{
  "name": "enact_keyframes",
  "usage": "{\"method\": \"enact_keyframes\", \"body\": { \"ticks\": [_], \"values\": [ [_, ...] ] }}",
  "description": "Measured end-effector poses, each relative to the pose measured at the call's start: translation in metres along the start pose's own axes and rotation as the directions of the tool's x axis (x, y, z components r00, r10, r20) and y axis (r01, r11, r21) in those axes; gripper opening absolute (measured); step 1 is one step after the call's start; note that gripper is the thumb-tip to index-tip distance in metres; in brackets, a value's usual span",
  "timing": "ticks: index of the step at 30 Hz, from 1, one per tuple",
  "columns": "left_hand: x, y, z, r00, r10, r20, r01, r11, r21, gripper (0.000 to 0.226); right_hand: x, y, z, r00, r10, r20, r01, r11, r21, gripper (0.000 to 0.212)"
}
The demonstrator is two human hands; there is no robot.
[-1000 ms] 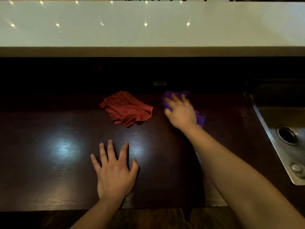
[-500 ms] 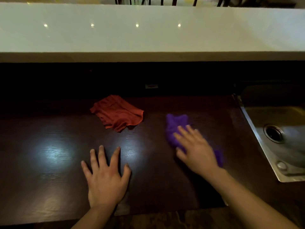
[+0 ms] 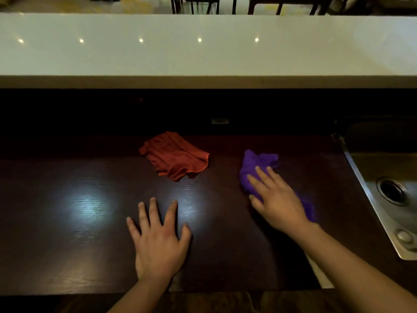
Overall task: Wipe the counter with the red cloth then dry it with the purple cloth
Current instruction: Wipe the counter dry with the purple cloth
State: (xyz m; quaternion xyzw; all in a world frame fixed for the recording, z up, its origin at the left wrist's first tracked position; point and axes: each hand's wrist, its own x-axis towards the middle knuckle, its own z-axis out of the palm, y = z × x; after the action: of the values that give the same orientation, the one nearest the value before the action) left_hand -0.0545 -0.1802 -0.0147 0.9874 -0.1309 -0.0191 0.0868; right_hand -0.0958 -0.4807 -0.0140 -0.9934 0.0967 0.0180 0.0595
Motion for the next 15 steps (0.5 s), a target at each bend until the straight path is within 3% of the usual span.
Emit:
{"method": "enact_keyframes", "body": {
  "ticks": [2, 5, 10, 12, 15],
  "values": [
    [-0.001, -0.002, 0.002, 1.000, -0.001, -0.009, 0.001, 1.000, 0.003, 0.065, -0.001, 0.039, -0.006, 0.998, 0.056, -0.016, -0.056, 0.998, -0.014, 0.054],
    [0.001, -0.003, 0.005, 1.000, 0.010, -0.021, -0.010, 1.000, 0.005, 0.064, 0.004, 0.104, -0.020, 0.929, 0.367, -0.054, -0.369, 0.929, -0.030, 0.057],
    [0.000, -0.004, 0.007, 1.000, 0.018, -0.024, -0.018, 1.000, 0.019, 0.063, -0.009, 0.076, -0.016, 0.828, 0.557, -0.068, -0.550, 0.829, 0.098, 0.057],
    [0.001, -0.003, 0.006, 1.000, 0.013, -0.021, -0.012, 1.000, 0.023, 0.064, -0.029, 0.037, -0.007, 0.865, 0.493, -0.095, -0.487, 0.870, 0.076, 0.054],
    [0.000, -0.001, 0.004, 1.000, 0.010, -0.012, -0.009, 0.999, 0.031, 0.064, -0.044, -0.022, 0.006, 0.983, 0.158, -0.093, -0.155, 0.987, 0.035, 0.058]
  ]
}}
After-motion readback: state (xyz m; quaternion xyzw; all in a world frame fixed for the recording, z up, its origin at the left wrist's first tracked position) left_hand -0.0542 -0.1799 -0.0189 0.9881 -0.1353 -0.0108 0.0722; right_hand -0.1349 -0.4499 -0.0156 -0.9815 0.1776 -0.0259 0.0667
